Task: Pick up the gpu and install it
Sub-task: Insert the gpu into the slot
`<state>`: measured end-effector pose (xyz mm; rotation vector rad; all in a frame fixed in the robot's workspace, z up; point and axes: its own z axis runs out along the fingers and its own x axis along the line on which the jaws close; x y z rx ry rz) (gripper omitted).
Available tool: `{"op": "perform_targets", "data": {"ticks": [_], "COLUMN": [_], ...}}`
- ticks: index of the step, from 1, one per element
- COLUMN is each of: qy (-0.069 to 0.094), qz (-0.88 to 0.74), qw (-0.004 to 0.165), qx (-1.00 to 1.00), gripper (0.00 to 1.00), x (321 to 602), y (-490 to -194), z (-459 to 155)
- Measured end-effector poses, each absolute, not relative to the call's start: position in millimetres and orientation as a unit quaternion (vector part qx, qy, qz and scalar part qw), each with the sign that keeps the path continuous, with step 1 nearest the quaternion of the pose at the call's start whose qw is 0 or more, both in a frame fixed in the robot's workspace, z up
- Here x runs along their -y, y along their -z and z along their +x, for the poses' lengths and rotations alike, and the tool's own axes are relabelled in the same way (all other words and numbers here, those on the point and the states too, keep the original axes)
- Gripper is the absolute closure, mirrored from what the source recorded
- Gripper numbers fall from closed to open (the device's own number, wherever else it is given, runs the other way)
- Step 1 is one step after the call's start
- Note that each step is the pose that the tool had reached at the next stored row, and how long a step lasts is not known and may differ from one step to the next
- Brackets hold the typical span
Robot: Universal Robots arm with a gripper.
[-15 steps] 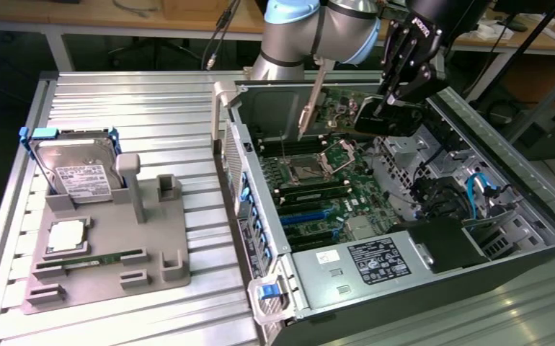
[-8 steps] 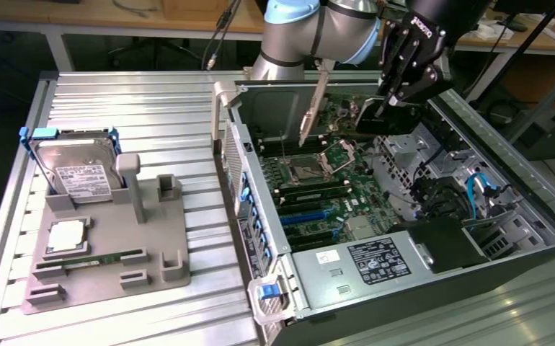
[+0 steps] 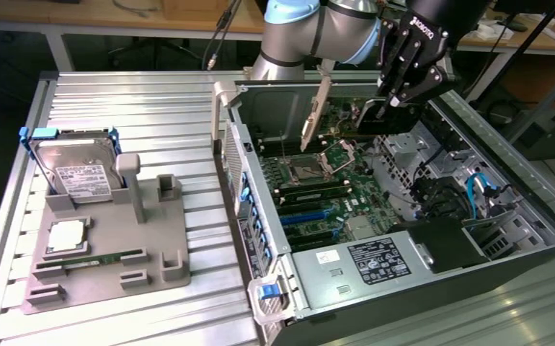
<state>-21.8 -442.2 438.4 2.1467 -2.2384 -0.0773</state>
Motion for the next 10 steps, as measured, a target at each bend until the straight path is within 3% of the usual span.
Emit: {"op": "perform_targets", "data": {"ticks": [10], "qy": [0.025], "qz": [0.692], "qw": [0.02], "qx": [0.721], "gripper": [0.73], "x": [442.2], "y": [-435.3], "z": [-21.8]}}
